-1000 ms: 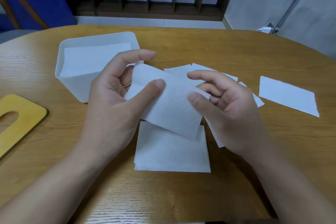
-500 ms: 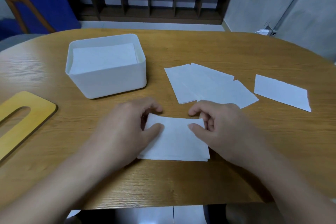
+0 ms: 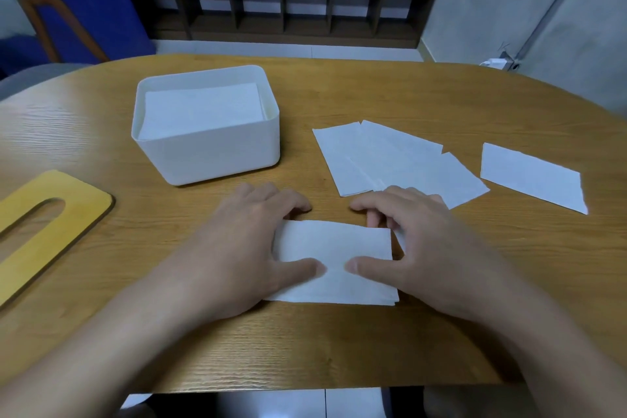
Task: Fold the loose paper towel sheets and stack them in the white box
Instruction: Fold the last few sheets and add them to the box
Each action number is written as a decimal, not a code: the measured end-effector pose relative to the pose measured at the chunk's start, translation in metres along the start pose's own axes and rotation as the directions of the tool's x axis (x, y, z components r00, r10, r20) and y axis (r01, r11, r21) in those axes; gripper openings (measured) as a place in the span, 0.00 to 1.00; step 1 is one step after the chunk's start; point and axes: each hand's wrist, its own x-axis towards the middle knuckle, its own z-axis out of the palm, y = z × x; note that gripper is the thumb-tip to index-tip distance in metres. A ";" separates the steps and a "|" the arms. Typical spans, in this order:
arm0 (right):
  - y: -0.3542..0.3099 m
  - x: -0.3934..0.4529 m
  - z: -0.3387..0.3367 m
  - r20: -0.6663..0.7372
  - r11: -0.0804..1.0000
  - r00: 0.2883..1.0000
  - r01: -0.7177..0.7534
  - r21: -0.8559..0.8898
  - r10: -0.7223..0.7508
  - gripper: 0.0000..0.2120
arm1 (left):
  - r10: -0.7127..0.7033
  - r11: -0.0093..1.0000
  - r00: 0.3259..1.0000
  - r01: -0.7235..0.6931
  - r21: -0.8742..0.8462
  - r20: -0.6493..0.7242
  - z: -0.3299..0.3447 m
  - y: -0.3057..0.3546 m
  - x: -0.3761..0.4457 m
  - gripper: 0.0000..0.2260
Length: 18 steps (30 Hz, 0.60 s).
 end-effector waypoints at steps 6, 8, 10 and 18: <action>-0.007 0.002 -0.001 0.042 0.998 0.999 0.010 0.063 -0.013 0.13 | -0.020 0.993 0.998 0.027 -0.114 0.060 0.001 -0.002 0.002 0.18; -0.010 0.003 -0.001 0.016 0.988 0.999 0.035 0.151 -0.037 0.12 | -0.004 0.980 1.000 0.005 -0.200 0.007 0.002 -0.005 0.004 0.16; -0.012 0.006 -0.002 -0.085 0.948 0.996 0.055 0.314 -0.030 0.11 | -0.033 0.927 0.995 -0.005 -0.374 -0.094 0.003 -0.006 0.008 0.14; -0.031 0.030 0.024 -0.378 0.558 0.903 0.210 0.803 0.203 0.14 | -0.170 0.508 0.887 -0.294 -0.810 -0.428 0.016 0.003 0.020 0.07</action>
